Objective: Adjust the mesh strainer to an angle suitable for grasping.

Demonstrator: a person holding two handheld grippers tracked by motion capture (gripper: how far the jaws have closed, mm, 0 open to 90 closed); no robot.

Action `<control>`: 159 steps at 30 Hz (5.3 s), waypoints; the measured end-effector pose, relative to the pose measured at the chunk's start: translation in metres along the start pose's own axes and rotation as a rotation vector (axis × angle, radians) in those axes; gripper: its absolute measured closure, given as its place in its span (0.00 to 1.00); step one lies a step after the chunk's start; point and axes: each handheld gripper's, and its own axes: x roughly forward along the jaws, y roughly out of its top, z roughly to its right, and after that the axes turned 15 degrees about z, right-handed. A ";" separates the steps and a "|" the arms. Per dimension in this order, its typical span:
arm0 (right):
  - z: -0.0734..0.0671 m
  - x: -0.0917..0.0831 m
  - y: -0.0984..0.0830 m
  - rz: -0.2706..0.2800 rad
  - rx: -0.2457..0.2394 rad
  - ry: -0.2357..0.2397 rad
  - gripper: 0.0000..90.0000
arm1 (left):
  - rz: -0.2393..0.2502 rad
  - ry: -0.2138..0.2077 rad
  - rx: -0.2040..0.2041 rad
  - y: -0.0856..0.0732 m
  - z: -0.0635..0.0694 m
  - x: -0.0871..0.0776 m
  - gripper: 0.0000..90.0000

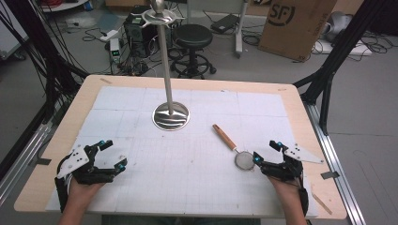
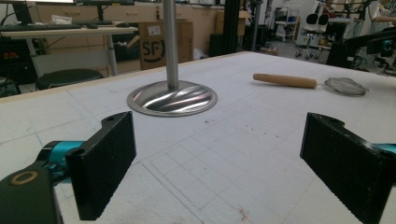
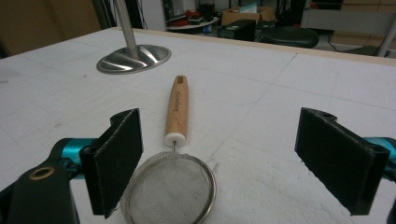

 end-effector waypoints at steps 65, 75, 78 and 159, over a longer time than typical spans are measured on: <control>-0.015 0.138 0.046 -0.521 -0.114 0.138 0.18 | -0.018 -0.008 0.018 0.000 0.002 0.002 0.13; -0.014 0.142 0.038 -0.582 -0.107 0.131 0.18 | -0.024 -0.006 0.023 0.000 0.002 0.002 0.12; -0.014 0.143 0.036 -0.610 -0.108 0.125 0.18 | -0.024 -0.009 0.023 0.000 0.002 0.002 0.12; -0.027 0.152 0.023 -0.937 -0.149 0.177 0.76 | -0.055 -0.016 0.050 0.000 0.004 0.005 0.13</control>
